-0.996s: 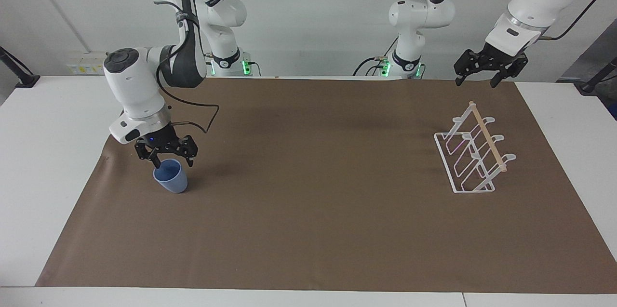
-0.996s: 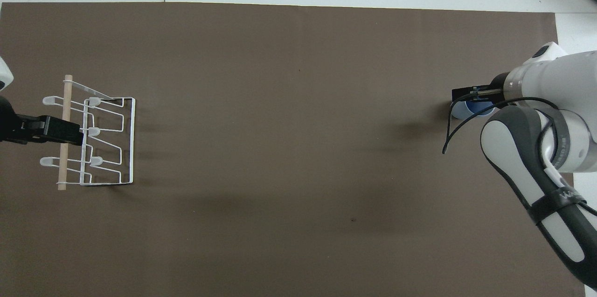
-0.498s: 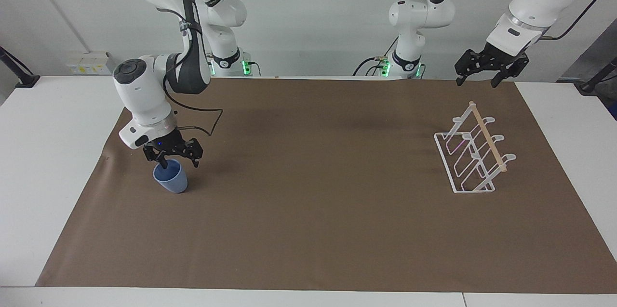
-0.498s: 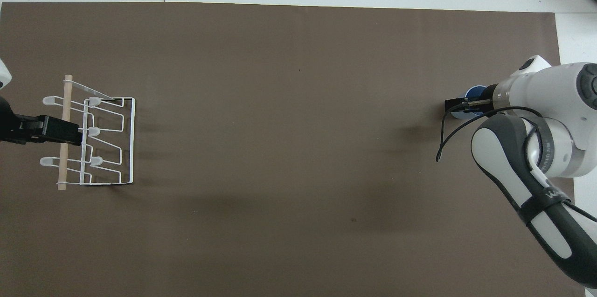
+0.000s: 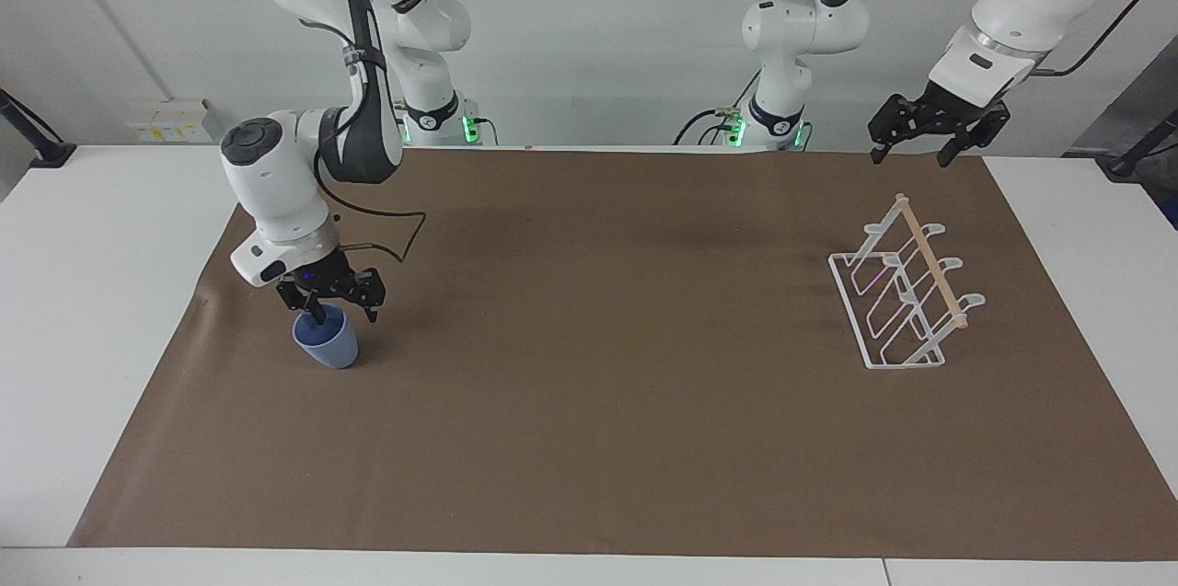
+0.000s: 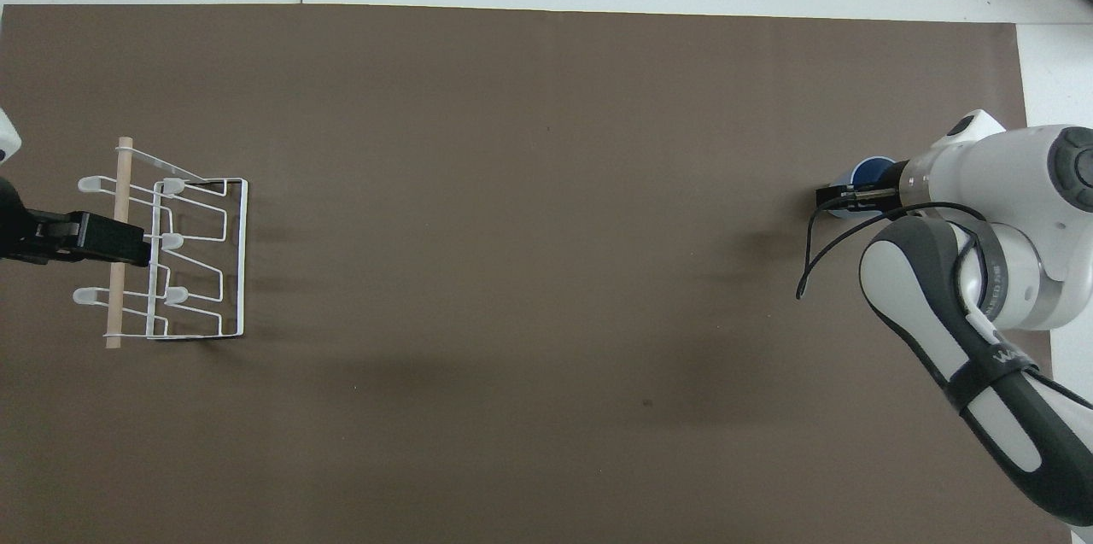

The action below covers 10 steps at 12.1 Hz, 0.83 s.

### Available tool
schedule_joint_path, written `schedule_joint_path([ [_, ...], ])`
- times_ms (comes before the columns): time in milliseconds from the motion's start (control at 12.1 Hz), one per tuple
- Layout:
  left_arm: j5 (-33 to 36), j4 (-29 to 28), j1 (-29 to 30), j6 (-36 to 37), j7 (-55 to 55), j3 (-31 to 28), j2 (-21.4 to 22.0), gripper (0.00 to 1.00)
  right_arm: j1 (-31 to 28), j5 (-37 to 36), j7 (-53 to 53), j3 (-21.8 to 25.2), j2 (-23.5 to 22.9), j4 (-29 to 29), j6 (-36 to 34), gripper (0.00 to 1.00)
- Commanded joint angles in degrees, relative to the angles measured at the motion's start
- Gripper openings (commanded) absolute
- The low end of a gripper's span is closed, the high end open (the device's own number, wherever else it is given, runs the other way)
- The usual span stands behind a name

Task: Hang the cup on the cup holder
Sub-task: 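Close the right gripper on the blue cup's rim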

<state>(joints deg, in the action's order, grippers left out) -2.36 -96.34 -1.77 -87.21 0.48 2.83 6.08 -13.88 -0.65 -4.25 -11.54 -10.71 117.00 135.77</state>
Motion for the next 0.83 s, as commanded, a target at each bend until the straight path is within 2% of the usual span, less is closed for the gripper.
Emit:
schedule_joint_path([
  [0,0.9,-1.6,-0.2,0.0,0.4,0.1,1.7,1.00,-0.5,0.6,-2.0,-0.2,0.3,0.9,1.2,0.45],
  [166,0.9,-1.7,-0.3,-0.1,0.2,0.1,1.7,1.00,-0.4,0.5,-2.0,-0.2,0.3,1.0,1.2,0.19],
  [332,0.9,-1.9,-0.3,-0.2,0.7,0.1,1.7,1.00,-0.3,0.5,-2.0,-0.2,0.3,1.0,1.2,0.00],
  [747,0.9,-4.7,0.5,-3.0,0.1,0.0,3.0,1.00,-0.2,0.5,-2.4,-0.2,0.3,0.9,0.5,0.00],
])
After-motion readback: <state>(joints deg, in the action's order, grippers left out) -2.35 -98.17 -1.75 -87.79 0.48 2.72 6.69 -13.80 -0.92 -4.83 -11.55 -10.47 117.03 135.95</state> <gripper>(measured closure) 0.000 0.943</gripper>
